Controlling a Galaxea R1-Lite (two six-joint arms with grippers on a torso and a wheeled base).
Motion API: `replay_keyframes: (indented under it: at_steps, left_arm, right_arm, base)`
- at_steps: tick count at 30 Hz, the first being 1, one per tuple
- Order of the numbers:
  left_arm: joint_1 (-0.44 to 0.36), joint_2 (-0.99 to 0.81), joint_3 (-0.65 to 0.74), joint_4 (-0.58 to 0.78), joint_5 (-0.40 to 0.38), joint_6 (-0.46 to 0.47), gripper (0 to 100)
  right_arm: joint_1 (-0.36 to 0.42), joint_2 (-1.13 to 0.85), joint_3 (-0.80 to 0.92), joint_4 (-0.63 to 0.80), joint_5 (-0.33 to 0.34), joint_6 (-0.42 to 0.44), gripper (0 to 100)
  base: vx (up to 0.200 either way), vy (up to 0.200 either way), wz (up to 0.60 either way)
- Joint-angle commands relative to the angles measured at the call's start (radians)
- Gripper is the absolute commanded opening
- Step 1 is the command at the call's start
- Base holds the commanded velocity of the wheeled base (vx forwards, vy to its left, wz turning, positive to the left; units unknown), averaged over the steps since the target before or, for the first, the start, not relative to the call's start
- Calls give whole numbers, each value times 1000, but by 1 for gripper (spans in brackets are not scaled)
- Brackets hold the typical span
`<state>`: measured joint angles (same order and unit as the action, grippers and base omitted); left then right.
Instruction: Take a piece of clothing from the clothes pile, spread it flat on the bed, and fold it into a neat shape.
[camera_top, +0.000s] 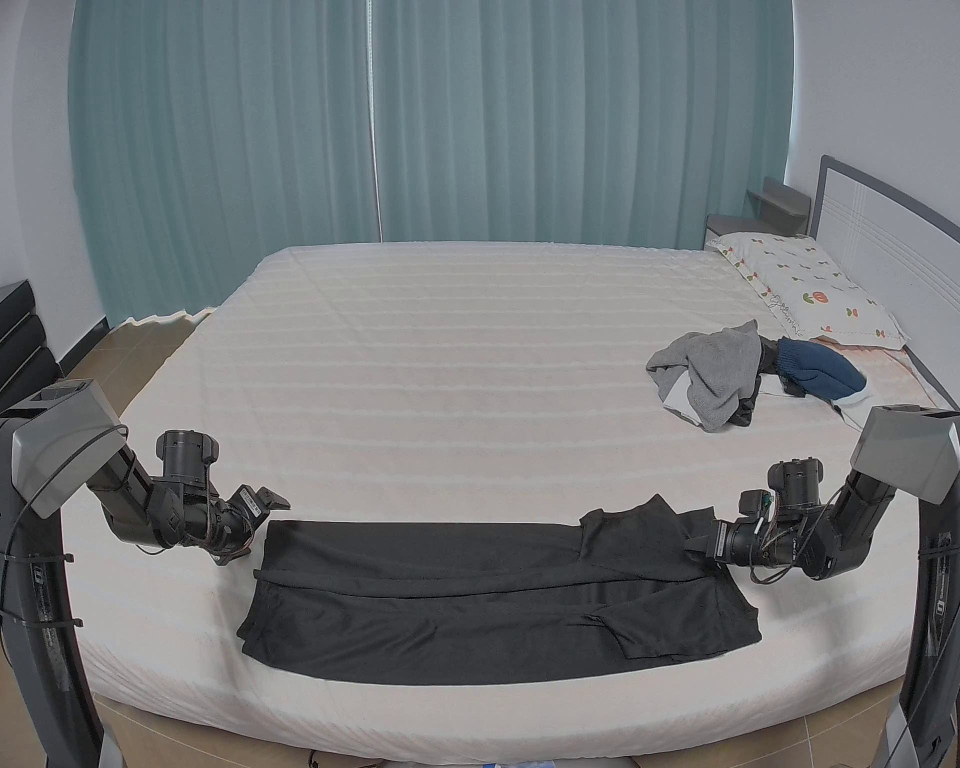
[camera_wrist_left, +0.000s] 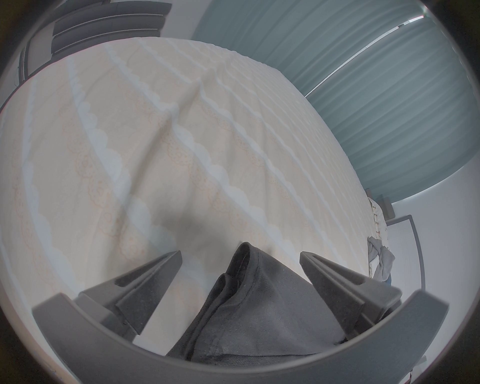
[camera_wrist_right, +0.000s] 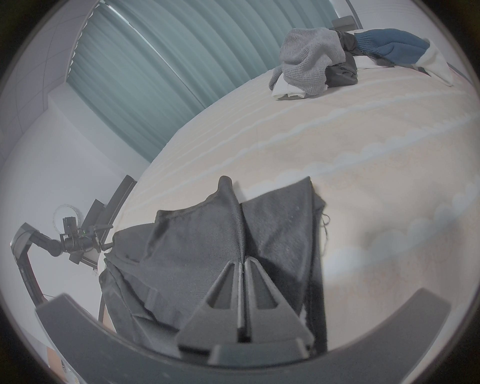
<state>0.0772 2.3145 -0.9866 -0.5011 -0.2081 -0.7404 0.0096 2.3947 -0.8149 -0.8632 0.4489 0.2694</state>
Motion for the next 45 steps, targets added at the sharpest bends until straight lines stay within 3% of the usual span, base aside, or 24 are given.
replay_keyframes:
  at_steps: [1,13,14,22,25,30,32,35,42,43,45]
  left_arm:
    - [1,-23,2,3,9,0,100]
    - [-17,-89,74,10,10,4,100]
    - [-22,-96,82,10,10,6,100]
    - [-66,-153,157,12,13,9,100]
    - [-80,-173,186,16,16,9,100]
    - [-83,-191,233,22,76,9,100]
    - [-93,-195,252,21,79,9,100]
    - [-99,-188,259,13,81,7,100]
    - [-102,-182,258,13,81,7,100]
    - [-102,-179,252,13,81,6,0]
    - [-105,-170,246,13,81,6,0]
  right_arm:
    - [-13,-26,45,-20,2,-7,0]
    - [-22,-54,131,-50,1,-29,0]
    - [-23,-54,138,-50,1,-39,100]
    - [-28,-118,169,-50,2,-24,100]
    - [-19,-170,204,-50,1,25,100]
    - [21,-255,253,-48,-84,202,100]
    - [30,-262,260,-46,-102,229,100]
    - [79,-279,289,-46,-196,358,100]
    - [107,-282,293,-37,-265,484,100]
    - [107,-282,293,-34,-266,495,100]
    - [107,-282,295,-34,-266,511,100]
  base:
    - [0,0,0]
    - [0,0,0]
    - [0,0,0]
    - [0,0,0]
    - [0,0,0]
    - [0,0,0]
    - [0,0,0]
    - [0,0,0]
    - [0,0,0]
    - [0,0,0]
    - [0,0,0]
